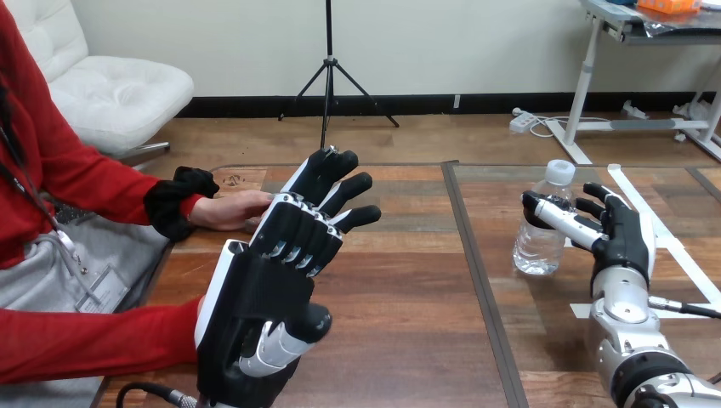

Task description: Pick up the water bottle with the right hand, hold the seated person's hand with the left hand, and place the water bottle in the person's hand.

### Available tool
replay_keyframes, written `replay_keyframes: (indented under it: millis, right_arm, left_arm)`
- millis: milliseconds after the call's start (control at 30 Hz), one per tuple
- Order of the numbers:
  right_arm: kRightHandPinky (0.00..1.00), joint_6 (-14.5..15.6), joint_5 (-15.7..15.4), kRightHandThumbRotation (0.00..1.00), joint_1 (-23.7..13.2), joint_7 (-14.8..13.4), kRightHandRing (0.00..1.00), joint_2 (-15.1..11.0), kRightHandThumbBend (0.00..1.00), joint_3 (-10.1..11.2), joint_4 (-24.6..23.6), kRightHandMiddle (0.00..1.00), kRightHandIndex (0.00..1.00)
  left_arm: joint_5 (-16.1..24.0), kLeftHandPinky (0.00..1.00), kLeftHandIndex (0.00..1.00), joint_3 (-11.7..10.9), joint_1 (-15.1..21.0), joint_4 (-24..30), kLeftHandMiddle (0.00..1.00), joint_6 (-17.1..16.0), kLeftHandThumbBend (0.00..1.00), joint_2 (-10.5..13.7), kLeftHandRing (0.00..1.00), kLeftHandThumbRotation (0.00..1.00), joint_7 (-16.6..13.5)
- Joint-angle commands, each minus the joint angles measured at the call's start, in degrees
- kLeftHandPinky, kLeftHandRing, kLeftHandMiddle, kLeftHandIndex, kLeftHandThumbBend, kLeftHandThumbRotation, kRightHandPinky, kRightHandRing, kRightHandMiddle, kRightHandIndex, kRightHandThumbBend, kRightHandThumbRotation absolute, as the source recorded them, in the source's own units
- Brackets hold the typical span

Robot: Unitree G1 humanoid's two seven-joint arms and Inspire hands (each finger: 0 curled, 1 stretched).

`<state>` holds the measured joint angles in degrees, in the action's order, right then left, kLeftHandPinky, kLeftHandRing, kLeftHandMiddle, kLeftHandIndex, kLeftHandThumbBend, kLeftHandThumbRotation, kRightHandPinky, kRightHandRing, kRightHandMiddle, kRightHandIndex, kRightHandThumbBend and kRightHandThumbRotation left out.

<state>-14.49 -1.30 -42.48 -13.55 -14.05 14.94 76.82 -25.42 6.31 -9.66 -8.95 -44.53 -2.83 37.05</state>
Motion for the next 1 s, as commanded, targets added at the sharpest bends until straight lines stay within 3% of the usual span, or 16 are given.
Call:
replay_keyframes:
  millis: [0,400,700,967]
  right_arm:
    - [0.79,-0.71,0.29,0.21,-5.84,0.64,0.83,0.63,1.0,0.4,-0.16,0.84,0.86]
    - [0.83,0.05,0.12,0.26,-5.86,2.28,0.89,0.78,1.0,0.29,-0.11,0.89,0.91]
    - [0.86,0.06,-2.56,0.34,-5.51,2.48,0.92,0.35,1.0,-1.94,-0.04,0.93,0.96]
    - [0.91,0.43,-1.7,0.35,-5.64,3.75,0.97,0.73,1.0,-1.11,0.0,0.97,0.99]
  left_arm:
    - [-0.75,0.79,0.89,0.59,0.89,2.21,0.91,-0.77,0.95,-0.94,0.88,0.61,0.14]
    - [-1.98,0.8,0.9,1.16,0.67,2.23,0.92,-0.51,1.0,-0.81,0.89,0.57,1.31]
    - [-2.28,0.8,0.9,1.54,0.19,2.66,0.91,-0.2,1.0,-1.1,0.89,0.55,1.47]
    - [-1.22,0.79,0.9,1.54,-0.05,2.29,0.91,-1.5,1.0,-1.22,0.88,0.58,0.98]
